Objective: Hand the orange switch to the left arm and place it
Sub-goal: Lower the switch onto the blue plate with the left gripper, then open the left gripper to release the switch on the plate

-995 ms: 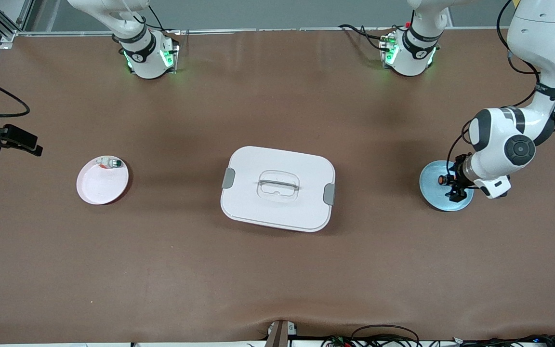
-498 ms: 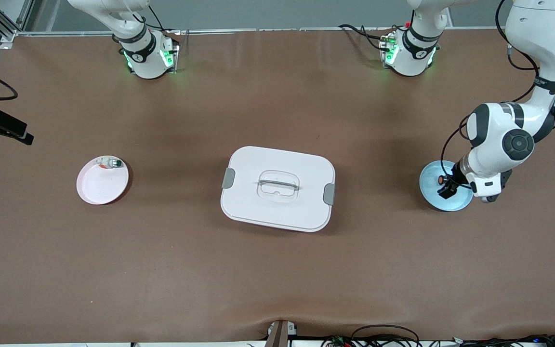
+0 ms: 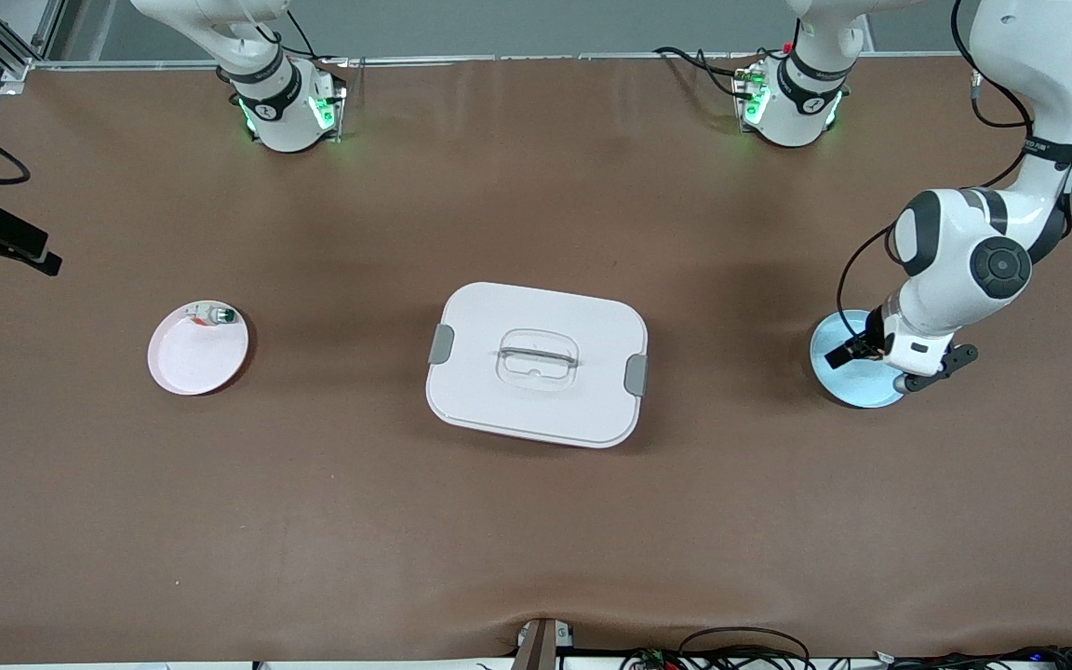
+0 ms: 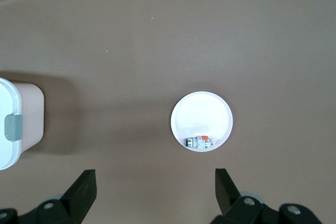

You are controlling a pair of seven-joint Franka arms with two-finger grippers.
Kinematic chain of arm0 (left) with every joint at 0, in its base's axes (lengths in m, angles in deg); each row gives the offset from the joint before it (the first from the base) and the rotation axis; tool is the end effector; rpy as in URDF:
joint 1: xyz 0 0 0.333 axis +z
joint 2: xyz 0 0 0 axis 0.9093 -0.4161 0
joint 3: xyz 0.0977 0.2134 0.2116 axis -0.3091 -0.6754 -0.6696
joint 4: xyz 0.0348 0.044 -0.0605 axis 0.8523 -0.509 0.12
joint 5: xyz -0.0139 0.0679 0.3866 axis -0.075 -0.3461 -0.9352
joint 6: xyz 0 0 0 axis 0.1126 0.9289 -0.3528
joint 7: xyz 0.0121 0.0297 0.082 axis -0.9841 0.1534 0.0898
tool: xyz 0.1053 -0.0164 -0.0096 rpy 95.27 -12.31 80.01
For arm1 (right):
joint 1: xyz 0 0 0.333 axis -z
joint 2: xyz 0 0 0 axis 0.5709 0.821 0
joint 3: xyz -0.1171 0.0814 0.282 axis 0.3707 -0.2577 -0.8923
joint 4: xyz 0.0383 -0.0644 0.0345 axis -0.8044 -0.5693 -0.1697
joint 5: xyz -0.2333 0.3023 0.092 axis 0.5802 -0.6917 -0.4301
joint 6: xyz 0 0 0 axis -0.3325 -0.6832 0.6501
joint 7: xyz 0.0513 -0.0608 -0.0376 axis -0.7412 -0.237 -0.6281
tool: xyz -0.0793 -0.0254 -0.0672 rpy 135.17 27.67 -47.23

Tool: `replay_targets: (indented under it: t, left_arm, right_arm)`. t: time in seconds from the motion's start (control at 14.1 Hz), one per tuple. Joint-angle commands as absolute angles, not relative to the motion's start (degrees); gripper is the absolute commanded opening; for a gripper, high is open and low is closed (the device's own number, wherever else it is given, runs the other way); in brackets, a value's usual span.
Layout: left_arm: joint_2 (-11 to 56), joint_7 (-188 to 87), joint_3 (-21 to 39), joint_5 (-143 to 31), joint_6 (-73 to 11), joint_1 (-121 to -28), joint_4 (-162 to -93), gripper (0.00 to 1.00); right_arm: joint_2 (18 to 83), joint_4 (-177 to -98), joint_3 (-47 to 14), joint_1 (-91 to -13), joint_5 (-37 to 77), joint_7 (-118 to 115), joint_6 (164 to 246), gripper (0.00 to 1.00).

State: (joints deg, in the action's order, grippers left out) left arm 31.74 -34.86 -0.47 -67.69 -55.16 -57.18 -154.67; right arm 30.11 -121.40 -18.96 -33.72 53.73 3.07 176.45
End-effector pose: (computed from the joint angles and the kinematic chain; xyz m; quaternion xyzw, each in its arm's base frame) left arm 0.5506 -0.0061 0.2495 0.9850 0.1719 -0.0115 0.0061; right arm 0.5660 -0.0345 0.6498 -0.9991 0.0328 -0.0099 0.0257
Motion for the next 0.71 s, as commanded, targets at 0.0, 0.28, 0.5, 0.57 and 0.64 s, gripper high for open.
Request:
replay_targets:
  t: [0.0,0.28,0.5,0.57,0.64]
  left_arm:
    - [34.34,-47.45,-0.24,-65.4,-54.6,-57.41,-156.03,1.0]
    - [36.27,-53.37,-0.33,-64.61,-54.95,-58.2,-155.68,1.0]
    - [38.03,-52.5,-0.07,-64.86,-53.64,-58.11,-153.94,1.0]
    - [38.03,-52.5,0.28,-65.04,-51.2,-57.94,-152.1,1.0]
    - [38.03,-52.67,0.37,-65.04,-48.22,-57.94,-149.82,1.0]
  right_arm:
    - [28.07,-123.38,-19.36,-32.79,53.04,2.87,176.61,1.0]
    - [28.33,-122.94,-19.36,-31.56,52.95,3.4,176.69,1.0]
    - [28.24,-122.85,-19.45,-31.65,53.65,2.96,175.3,1.0]
    - [28.16,-122.85,-19.45,-31.65,53.74,2.87,174.07,1.0]
    - [28.07,-122.85,-19.53,-31.65,53.74,2.87,173.1,1.0]
